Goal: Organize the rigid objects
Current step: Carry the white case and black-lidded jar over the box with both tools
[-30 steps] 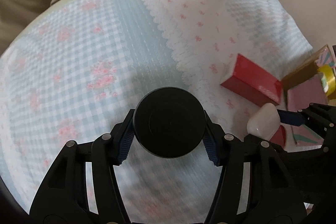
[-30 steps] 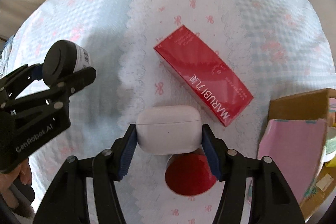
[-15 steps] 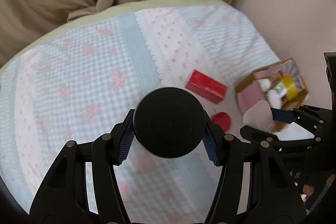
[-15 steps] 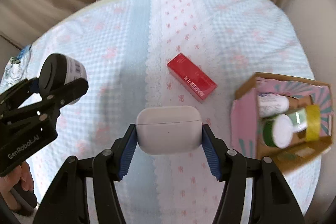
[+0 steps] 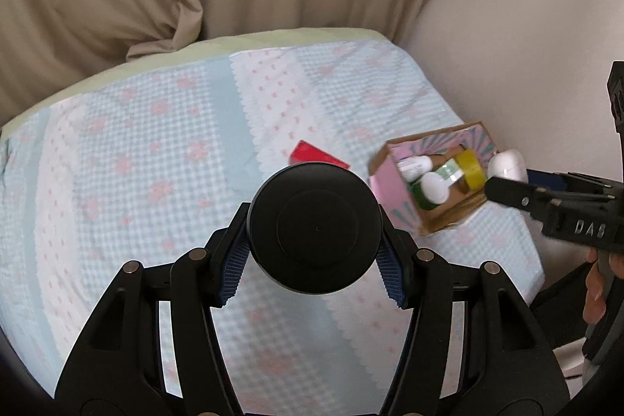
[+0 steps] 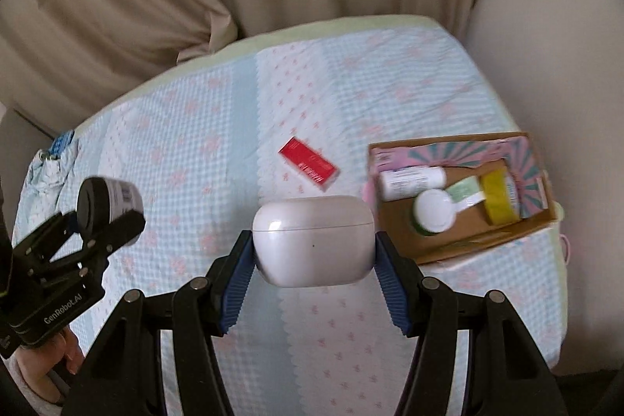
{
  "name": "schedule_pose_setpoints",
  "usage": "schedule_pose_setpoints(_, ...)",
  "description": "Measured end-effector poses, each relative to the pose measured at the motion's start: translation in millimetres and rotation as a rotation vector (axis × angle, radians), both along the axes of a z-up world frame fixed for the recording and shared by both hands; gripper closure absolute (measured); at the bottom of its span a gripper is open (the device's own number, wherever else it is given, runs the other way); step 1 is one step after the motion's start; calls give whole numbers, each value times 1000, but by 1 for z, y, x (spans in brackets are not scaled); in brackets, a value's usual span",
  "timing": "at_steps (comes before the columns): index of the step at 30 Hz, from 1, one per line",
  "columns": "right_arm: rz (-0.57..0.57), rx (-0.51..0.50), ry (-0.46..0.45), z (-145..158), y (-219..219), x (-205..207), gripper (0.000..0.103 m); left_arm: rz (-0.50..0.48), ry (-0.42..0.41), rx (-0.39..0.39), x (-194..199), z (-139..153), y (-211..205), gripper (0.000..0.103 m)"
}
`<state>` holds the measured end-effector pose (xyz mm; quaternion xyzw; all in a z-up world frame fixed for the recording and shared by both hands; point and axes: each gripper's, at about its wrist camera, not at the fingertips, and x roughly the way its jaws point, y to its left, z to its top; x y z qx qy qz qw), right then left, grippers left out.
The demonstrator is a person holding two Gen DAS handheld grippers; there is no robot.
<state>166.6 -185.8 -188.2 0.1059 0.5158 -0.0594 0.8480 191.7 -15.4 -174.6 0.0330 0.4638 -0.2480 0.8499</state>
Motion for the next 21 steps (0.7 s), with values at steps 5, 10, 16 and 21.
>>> schedule_pose_setpoints(5,-34,23,-33,19,-45,-25,47,7,-12,-4,-20,14,-37,48)
schedule_pose_setpoints(10,-32,14,-34,25,-99,-39,47,11,-7,-13,-30,19,-92,48)
schedule_pose_setpoints(16,-52,12,-8,12,-177,-47,47,-13,28,-14,-30,-1,-168,48)
schedule_pose_setpoints(21,-79,29,35,-15,-235,-42,47,-42,91,12,-27,-40,-229,48)
